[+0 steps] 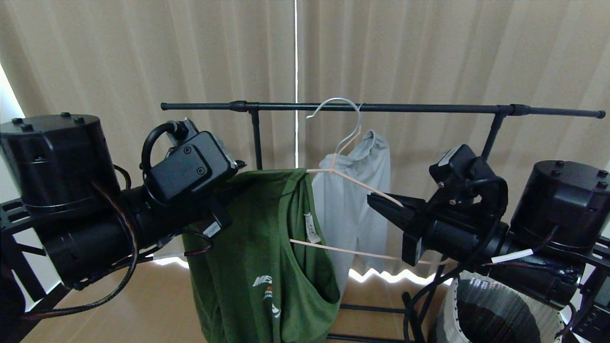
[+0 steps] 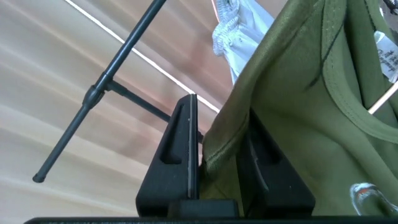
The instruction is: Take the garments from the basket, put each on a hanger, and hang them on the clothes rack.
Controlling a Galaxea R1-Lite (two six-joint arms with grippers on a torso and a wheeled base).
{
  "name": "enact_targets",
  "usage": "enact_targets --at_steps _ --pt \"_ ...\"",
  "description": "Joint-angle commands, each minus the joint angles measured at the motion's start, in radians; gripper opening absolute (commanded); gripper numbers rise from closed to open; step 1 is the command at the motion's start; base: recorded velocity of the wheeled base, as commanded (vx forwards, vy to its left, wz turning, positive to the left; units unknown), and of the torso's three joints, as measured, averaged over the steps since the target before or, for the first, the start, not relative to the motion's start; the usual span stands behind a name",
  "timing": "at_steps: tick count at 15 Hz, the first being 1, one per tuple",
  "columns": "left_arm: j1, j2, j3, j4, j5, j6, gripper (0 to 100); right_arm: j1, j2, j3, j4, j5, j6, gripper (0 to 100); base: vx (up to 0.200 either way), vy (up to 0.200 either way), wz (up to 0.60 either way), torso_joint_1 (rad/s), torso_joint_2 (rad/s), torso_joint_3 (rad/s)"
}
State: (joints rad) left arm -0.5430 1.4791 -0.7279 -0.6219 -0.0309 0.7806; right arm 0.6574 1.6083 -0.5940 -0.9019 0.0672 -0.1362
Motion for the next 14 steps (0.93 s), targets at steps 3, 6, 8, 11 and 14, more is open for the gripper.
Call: enact_targets --at_steps 3,6,8,11,14 --pt "0.0 -0.005 0.002 -0.004 -0.001 -0.001 0 0.001 0.004 -0.003 -0.002 -0.001 0.0 0 0.0 0.0 0.0 0.0 0.0 0.0" --pt "-0.002 -0.002 0.004 -0.004 -0.001 -0.004 100 0.001 0.024 -0.013 -0.002 -0.007 0.0 0 0.0 0.0 0.0 0.0 0.0 0.0" --pt "-0.005 0.0 0.002 -0.004 -0.001 -0.004 100 0.001 0.032 -0.018 -0.002 -0.007 -0.002 0 0.0 0.0 0.0 0.0 0.0 0.0" --pt "-0.018 0.003 0.002 -0.004 -0.001 -0.006 100 0.018 0.032 -0.021 -0.002 -0.007 -0.002 0 0.0 0.0 0.0 0.0 0.0 0.0" --pt "-0.017 0.012 0.002 -0.015 -0.003 -0.006 100 0.019 0.027 -0.018 -0.002 -0.003 0.0 0 0.0 0.0 0.0 0.0 0.0 0.0"
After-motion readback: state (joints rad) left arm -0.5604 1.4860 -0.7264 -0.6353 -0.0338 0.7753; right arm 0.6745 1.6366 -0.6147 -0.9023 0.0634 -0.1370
